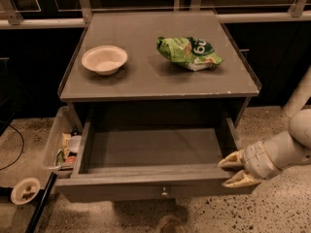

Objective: Open top drawer

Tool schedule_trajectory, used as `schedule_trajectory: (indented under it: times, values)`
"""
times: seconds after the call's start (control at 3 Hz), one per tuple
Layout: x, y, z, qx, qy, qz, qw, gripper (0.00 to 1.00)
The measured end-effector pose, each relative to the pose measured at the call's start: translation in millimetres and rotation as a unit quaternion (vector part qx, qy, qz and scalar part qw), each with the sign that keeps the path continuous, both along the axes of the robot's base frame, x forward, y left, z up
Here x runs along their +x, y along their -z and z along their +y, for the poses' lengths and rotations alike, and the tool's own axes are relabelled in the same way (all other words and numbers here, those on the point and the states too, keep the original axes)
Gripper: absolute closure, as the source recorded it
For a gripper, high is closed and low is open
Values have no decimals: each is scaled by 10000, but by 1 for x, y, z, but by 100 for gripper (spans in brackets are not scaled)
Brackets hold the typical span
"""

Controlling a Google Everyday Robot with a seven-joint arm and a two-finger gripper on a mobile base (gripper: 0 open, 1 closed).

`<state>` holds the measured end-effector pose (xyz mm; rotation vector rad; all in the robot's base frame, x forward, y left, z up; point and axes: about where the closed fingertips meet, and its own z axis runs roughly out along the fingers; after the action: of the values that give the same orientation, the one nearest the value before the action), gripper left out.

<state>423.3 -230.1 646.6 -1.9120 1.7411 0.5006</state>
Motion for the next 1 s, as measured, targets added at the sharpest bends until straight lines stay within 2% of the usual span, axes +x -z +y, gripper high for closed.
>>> schedule_trajectory:
  times: [0.33, 1.0]
  values:
    - [-1, -3, -1, -20, 5, -26, 10000, 61]
    - [-1, -3, -1, -20, 5, -26, 10000, 14]
